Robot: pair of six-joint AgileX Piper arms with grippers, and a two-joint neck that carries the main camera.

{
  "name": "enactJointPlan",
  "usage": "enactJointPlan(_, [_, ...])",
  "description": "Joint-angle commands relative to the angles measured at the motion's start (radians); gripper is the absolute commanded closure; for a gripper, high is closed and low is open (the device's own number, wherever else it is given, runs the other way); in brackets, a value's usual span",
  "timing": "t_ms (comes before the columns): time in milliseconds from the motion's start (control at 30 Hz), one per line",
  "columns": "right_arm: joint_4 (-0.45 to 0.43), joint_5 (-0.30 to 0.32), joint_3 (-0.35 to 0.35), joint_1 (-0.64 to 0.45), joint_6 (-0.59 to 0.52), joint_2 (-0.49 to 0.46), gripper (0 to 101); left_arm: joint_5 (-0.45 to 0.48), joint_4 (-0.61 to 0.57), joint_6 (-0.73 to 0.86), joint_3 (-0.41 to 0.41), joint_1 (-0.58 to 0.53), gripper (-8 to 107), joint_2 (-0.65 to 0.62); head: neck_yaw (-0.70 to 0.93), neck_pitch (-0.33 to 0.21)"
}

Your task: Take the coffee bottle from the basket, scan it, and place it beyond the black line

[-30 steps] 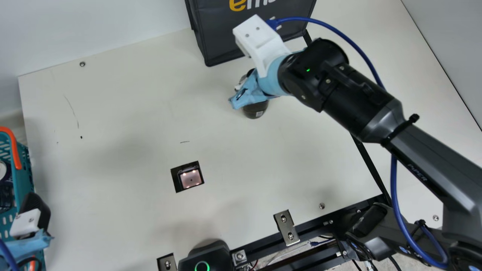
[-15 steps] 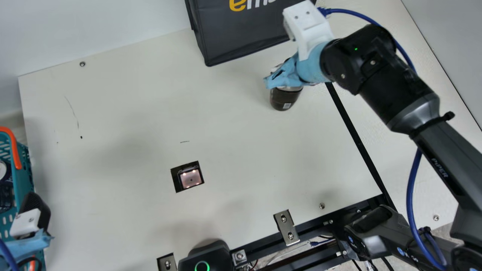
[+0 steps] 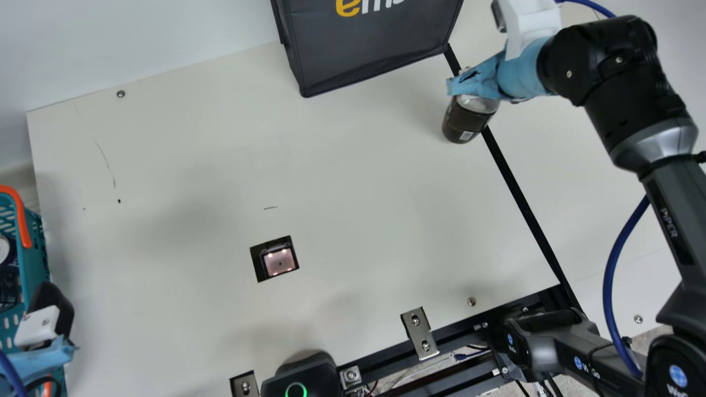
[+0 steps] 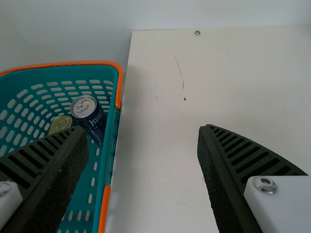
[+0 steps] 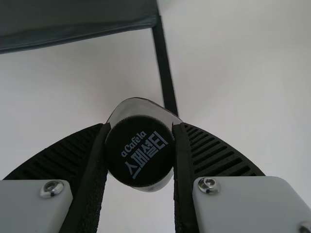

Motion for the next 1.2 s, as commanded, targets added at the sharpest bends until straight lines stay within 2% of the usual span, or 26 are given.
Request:
enactJointPlan(0, [0.012,-0.003,-0.007,-0.060,-0.022,0.011,101,0.000,0.000,0.000,0.000,0.000,9,0.000,-0.002,-0.026])
enactJointPlan(567, [0.098,-0.028,-0.087,-0.310,-0.177,0.120,101,0.000,0.000,0.000,0.000,0.000,9,0.000,-0.002,-0.026])
enactJointPlan(1167, [0.129,-0.089,-0.067,-0.364,-0.231,0.151,101,0.000,0.000,0.000,0.000,0.000,9,0.000,-0.002,-0.026])
